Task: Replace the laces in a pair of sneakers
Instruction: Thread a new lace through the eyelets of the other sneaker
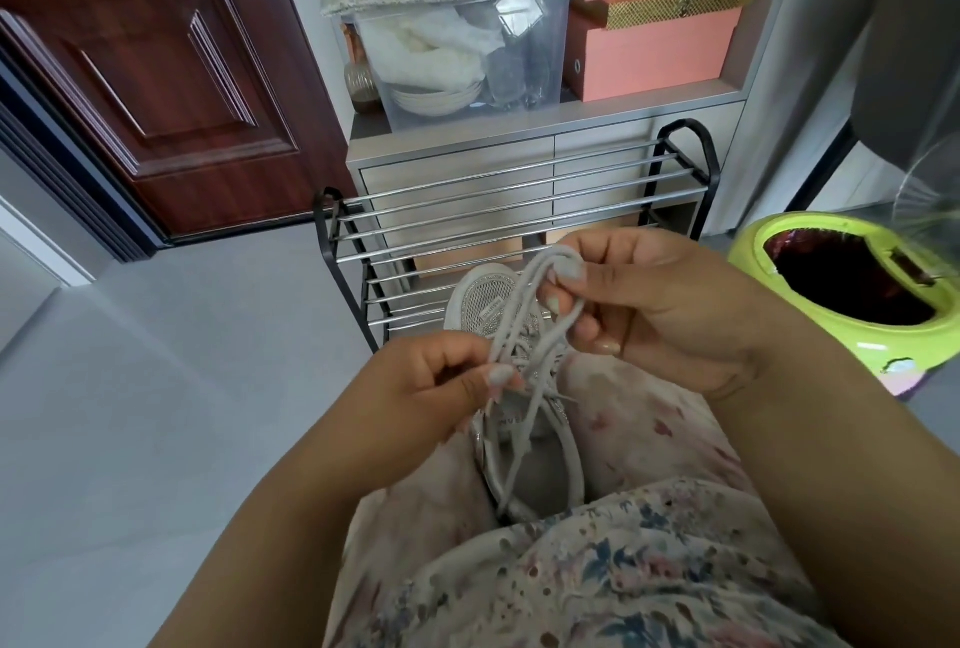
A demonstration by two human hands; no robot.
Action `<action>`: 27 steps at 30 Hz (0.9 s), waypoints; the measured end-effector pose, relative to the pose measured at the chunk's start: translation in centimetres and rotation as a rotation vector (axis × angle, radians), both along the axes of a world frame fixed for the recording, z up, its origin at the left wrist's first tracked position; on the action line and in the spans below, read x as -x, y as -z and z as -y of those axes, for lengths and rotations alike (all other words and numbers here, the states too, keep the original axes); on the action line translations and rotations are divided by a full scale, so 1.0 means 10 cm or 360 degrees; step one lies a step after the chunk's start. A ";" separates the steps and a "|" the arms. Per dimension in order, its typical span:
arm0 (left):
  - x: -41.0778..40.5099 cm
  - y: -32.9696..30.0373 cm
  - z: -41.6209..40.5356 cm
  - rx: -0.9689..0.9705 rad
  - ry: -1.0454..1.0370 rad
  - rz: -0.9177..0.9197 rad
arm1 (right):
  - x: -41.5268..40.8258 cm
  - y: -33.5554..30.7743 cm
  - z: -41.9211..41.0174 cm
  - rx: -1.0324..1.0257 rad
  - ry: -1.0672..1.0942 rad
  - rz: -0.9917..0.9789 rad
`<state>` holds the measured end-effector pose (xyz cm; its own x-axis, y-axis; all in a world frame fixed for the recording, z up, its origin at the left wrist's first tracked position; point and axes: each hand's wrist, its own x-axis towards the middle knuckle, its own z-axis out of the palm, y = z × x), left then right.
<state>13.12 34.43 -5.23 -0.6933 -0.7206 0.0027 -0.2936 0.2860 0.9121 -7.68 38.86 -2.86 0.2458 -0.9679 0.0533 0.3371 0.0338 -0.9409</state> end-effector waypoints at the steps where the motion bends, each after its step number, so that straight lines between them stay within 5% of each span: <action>1: 0.01 -0.01 0.00 0.0004 0.0017 -0.0022 | -0.03 0.00 0.00 -0.0001 0.0001 0.0044; 4: 0.02 -0.05 0.03 -0.0020 0.0046 -0.0122 | -0.02 0.00 -0.04 -0.0010 -0.0155 0.0000; 8: -0.04 -0.08 0.12 -0.0092 -0.0020 -0.0231 | 0.19 0.02 -0.08 0.0038 -0.0213 -0.1033; 10: -0.05 -0.06 0.14 -0.0140 -0.0029 -0.0247 | 0.27 0.04 -0.11 -0.0075 -0.0223 -0.1234; 18: 0.03 -0.03 0.08 -0.0247 -0.0128 -0.0373 | 0.07 -0.08 -0.07 0.0044 0.0234 -0.0204; 20: 0.04 -0.05 0.06 -0.0228 -0.0154 -0.0374 | 0.07 -0.14 -0.10 0.0087 0.0268 -0.0478; 24: -0.03 -0.04 0.04 -0.0265 -0.0279 -0.0412 | 0.29 -0.08 -0.18 0.0020 0.0180 -0.1689; 27: -0.05 -0.03 -0.01 -0.0308 -0.0337 -0.0387 | 0.39 -0.06 -0.27 -0.0136 0.0098 -0.1696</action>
